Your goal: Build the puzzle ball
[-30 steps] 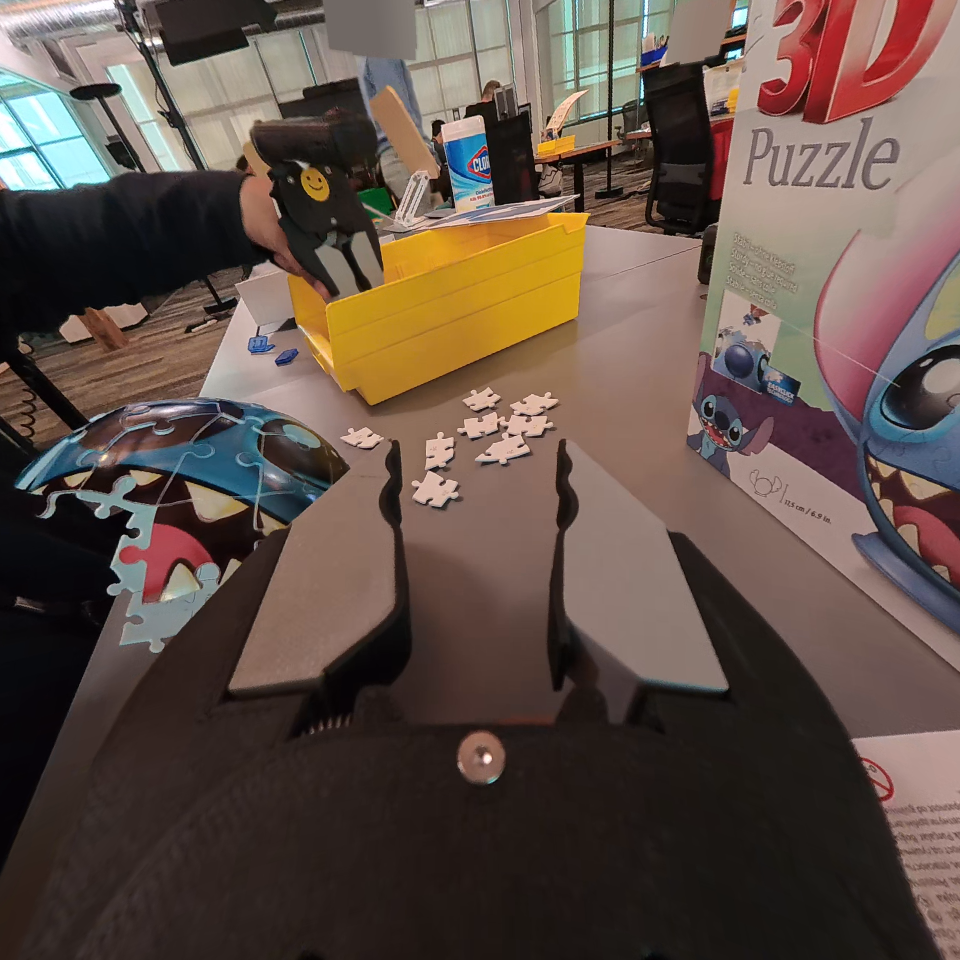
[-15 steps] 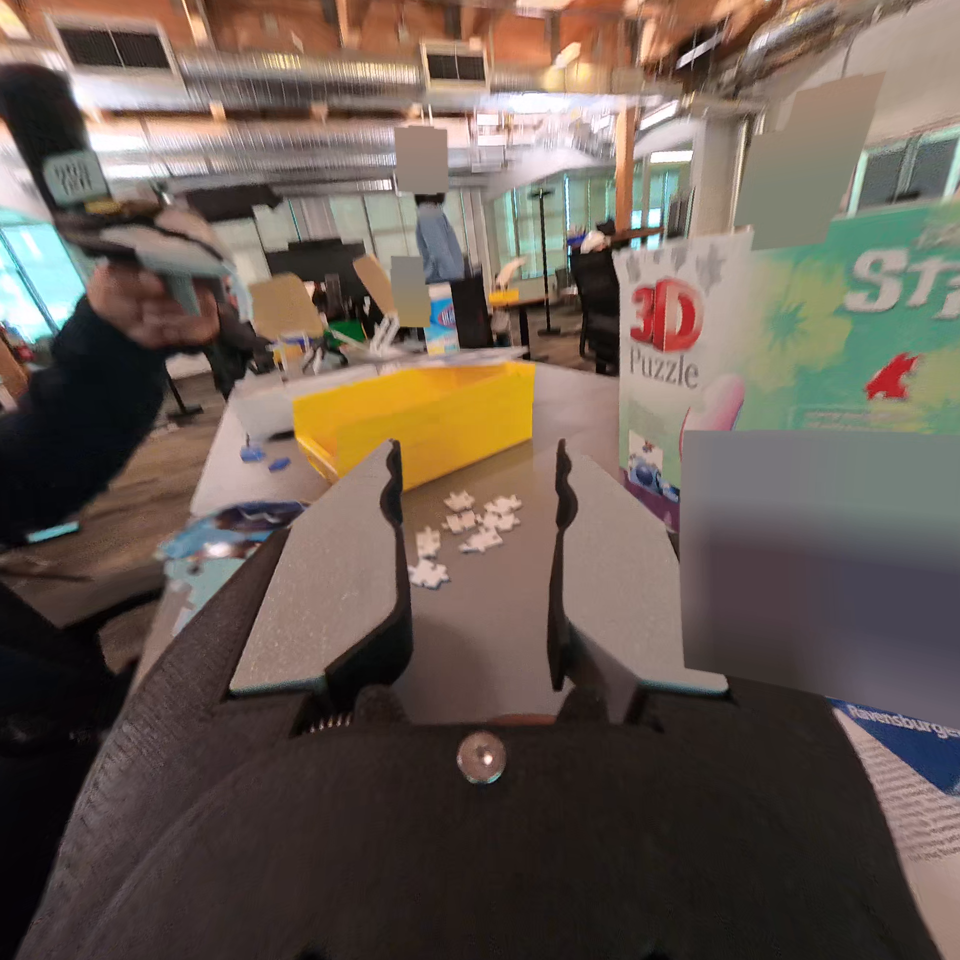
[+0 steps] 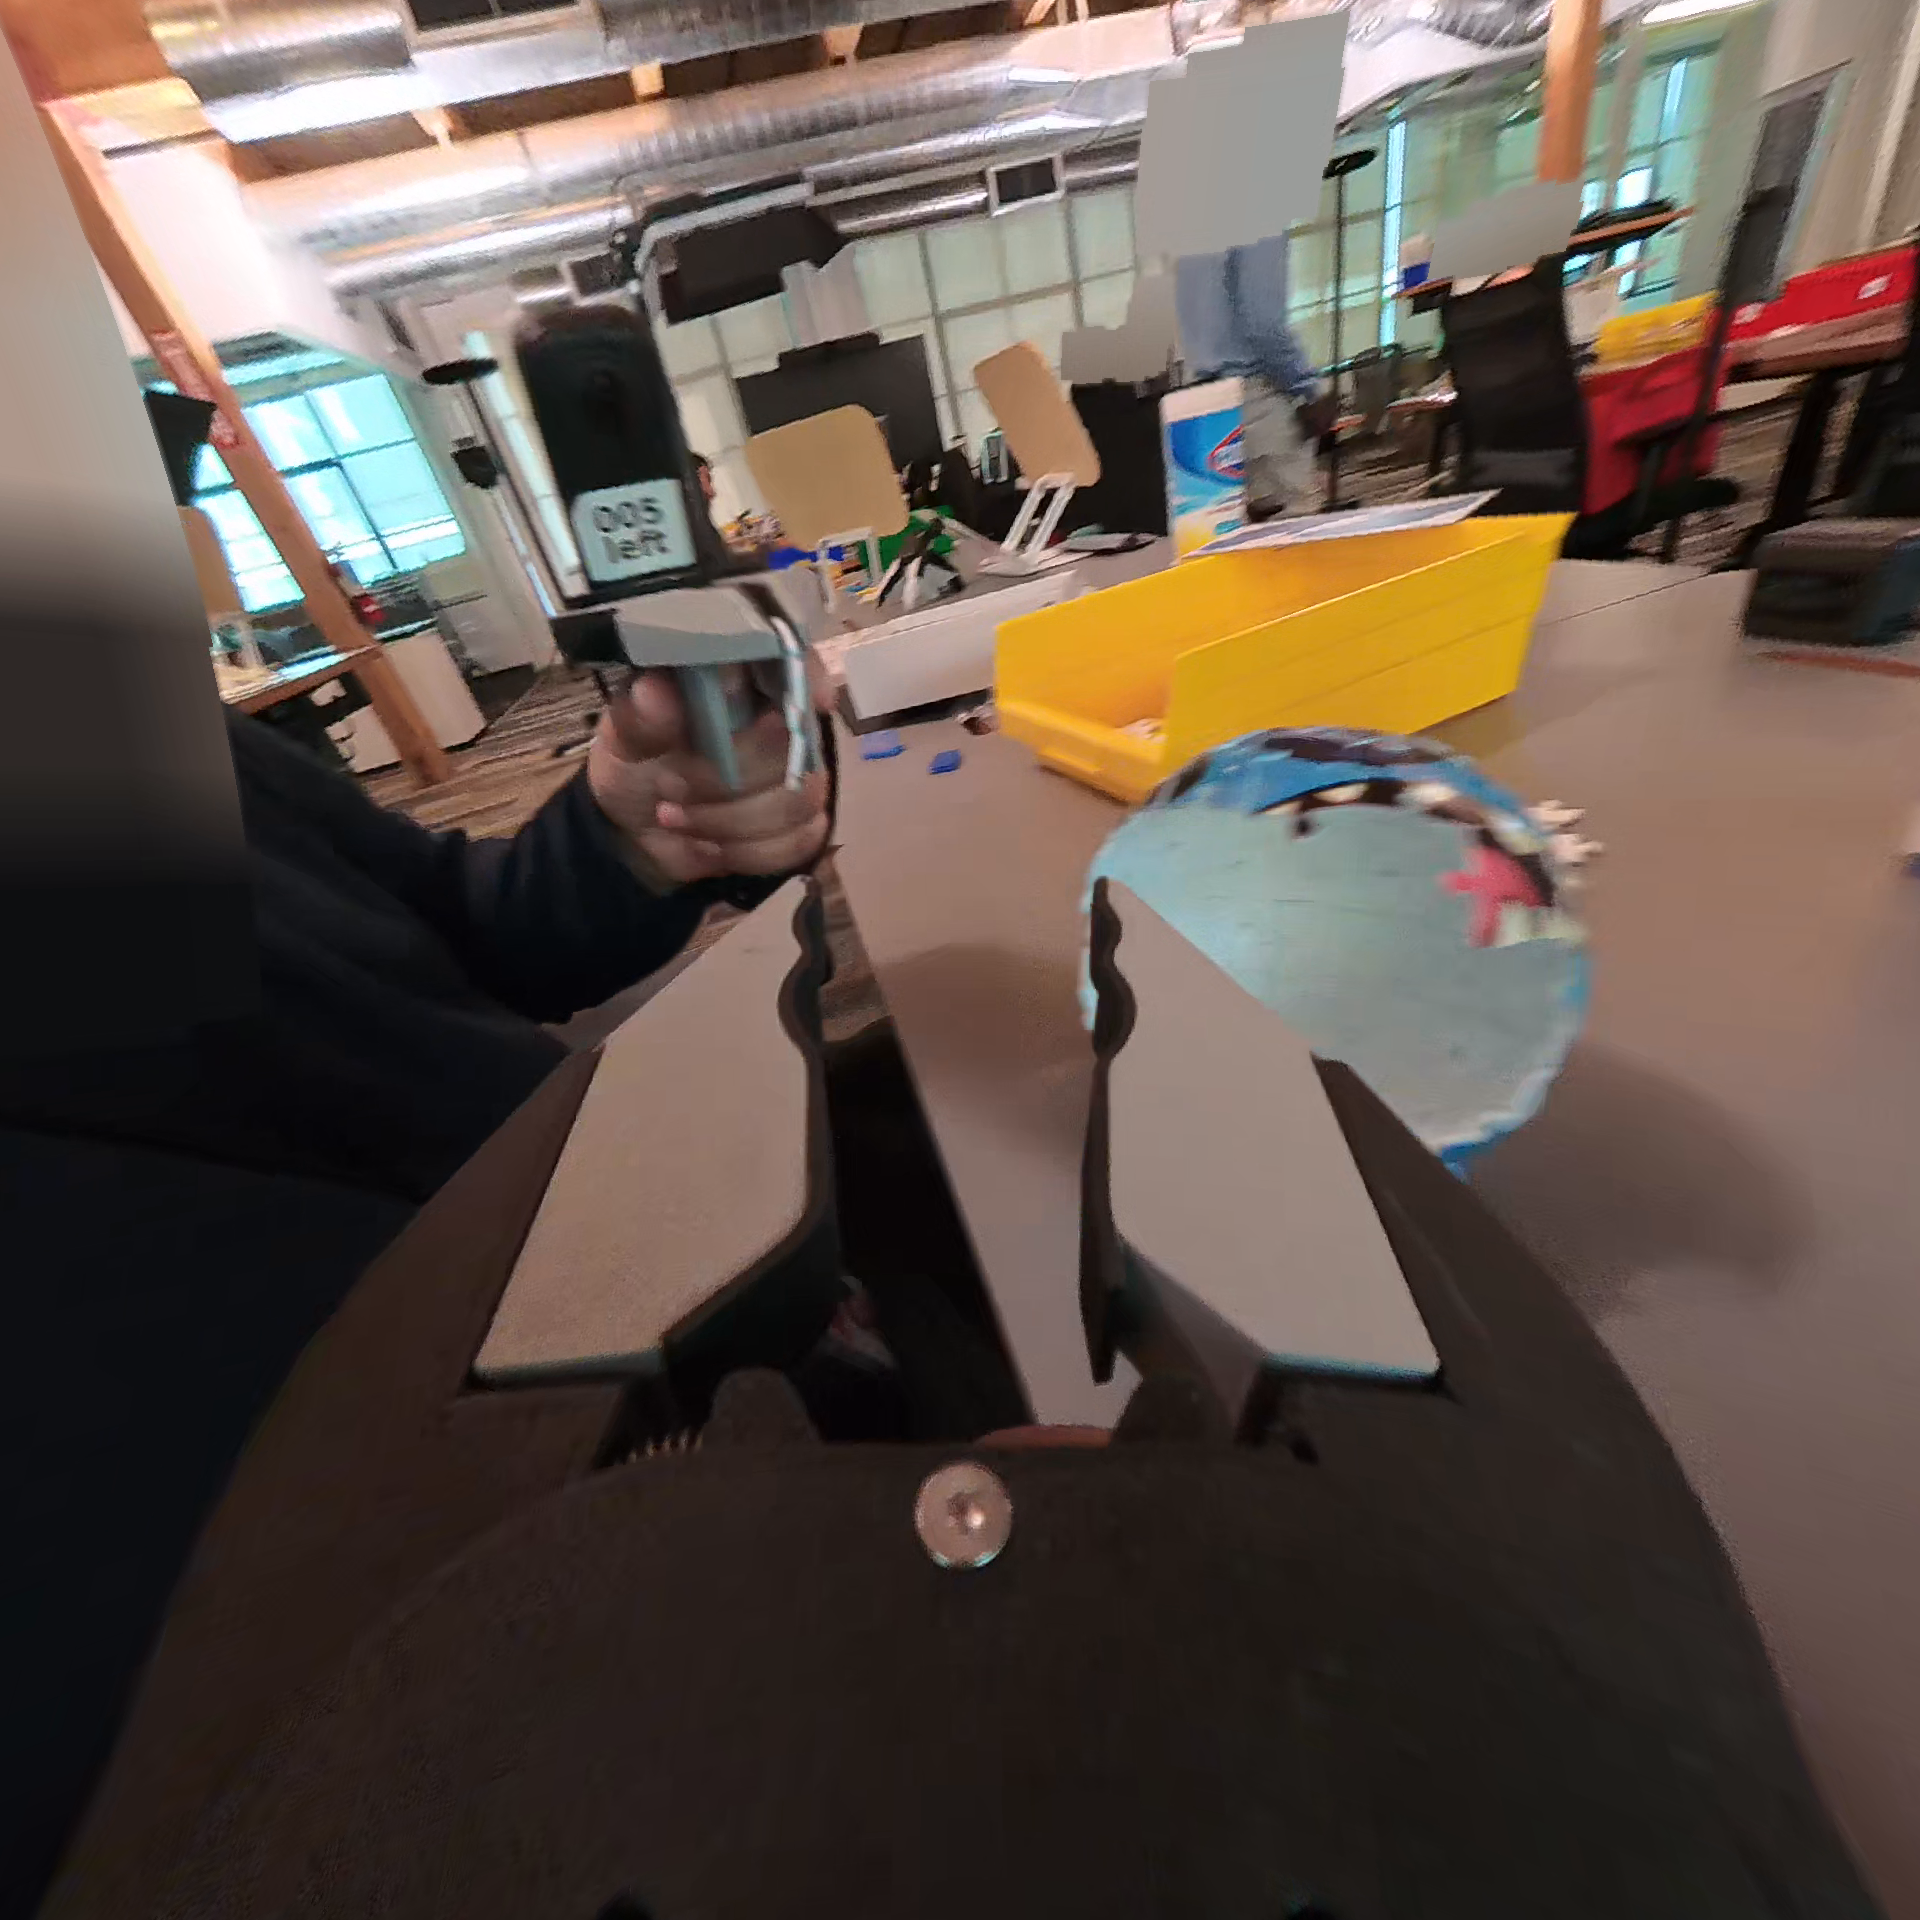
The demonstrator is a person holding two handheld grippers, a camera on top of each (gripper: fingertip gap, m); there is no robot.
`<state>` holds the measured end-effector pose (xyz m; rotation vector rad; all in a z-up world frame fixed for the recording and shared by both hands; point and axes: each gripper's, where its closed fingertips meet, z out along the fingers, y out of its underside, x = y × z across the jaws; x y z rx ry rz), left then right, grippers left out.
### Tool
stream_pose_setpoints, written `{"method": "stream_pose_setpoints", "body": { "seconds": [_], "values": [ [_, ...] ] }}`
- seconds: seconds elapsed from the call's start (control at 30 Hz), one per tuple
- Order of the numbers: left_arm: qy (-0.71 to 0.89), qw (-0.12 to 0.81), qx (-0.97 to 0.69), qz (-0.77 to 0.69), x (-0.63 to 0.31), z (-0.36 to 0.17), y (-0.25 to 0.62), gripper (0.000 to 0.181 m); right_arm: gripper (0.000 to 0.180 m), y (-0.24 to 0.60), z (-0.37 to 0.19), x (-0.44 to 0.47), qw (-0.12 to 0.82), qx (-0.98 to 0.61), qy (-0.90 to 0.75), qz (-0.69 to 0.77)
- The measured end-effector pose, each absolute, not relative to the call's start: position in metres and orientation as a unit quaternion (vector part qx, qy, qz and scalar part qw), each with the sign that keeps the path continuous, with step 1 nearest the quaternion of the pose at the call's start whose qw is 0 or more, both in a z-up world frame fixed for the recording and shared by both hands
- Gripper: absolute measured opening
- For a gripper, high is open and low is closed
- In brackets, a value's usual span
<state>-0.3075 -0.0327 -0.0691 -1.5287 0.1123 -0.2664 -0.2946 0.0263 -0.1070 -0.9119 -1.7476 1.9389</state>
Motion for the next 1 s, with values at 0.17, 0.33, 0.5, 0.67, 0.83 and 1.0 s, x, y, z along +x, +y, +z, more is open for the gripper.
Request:
{"method": "stream_pose_setpoints", "body": {
  "seconds": [0.17, 0.33, 0.5, 0.67, 0.83, 1.0],
  "values": [
    [0.054, 0.684, -0.717, -0.122, -0.287, -0.114, -0.031, 0.0, 0.047, -0.009, -0.123, -0.283, 0.15, -0.318, -0.625, 0.697],
    [0.036, 0.71, -0.69, -0.138, -0.288, -0.114, -0.041, 0.0, 0.046, -0.013, -0.142, -0.281, 0.111, -0.357, -0.598, 0.709],
    [0.011, 0.739, -0.655, -0.158, -0.289, -0.114, -0.047, 0.0, 0.044, -0.02, -0.151, -0.28, 0.084, -0.377, -0.579, 0.718],
    [0.006, 0.734, -0.664, -0.143, -0.282, -0.125, -0.046, 0.0, 0.04, -0.032, -0.158, -0.28, 0.088, -0.393, -0.581, 0.708],
    [0.002, 0.734, -0.663, -0.149, -0.273, -0.129, -0.05, 0.0, 0.023, -0.036, -0.156, -0.271, 0.079, -0.406, -0.552, 0.724],
    [-0.012, 0.728, -0.667, -0.158, -0.263, -0.137, -0.049, 0.0, 0.0, -0.042, -0.158, -0.255, 0.082, -0.4, -0.555, 0.725]
  ]
}}
